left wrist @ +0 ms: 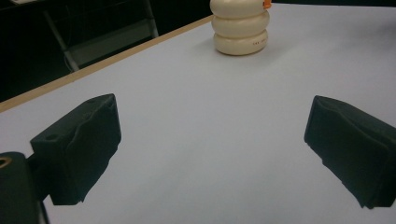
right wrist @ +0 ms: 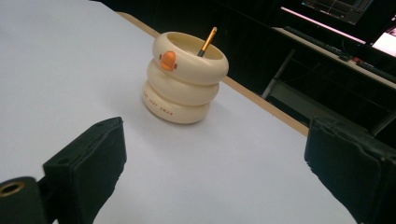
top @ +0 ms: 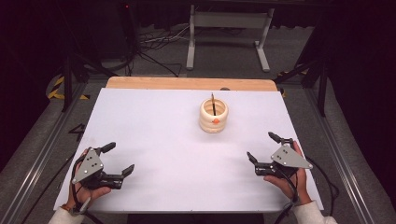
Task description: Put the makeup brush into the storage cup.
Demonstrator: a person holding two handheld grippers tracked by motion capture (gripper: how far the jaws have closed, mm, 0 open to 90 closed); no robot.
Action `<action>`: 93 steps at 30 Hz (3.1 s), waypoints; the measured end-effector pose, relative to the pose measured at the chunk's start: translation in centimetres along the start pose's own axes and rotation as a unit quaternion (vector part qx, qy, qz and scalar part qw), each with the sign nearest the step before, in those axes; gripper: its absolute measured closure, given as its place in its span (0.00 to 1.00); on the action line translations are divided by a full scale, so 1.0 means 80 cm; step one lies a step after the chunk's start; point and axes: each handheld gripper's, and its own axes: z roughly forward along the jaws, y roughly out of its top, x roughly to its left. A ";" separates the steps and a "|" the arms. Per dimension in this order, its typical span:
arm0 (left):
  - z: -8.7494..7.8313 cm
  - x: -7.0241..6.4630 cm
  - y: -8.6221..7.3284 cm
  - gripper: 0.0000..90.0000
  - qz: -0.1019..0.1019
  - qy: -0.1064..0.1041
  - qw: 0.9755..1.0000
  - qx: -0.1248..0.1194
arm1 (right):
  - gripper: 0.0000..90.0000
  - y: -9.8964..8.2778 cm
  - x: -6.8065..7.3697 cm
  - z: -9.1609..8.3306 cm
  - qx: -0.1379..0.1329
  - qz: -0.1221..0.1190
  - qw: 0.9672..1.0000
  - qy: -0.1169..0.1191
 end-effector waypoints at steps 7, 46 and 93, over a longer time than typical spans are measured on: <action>0.001 0.001 0.000 0.05 -0.002 -0.003 1.000 0.001 | 0.07 -0.012 -0.001 -0.005 0.013 0.006 1.000 -0.004; 0.002 -0.003 0.002 0.05 0.010 -0.003 1.000 0.005 | 0.07 -0.060 -0.007 -0.046 0.039 0.061 0.997 -0.023; 0.007 -0.002 0.000 0.05 0.014 -0.006 1.000 0.011 | 0.08 -0.055 -0.007 -0.044 0.038 0.064 0.997 -0.008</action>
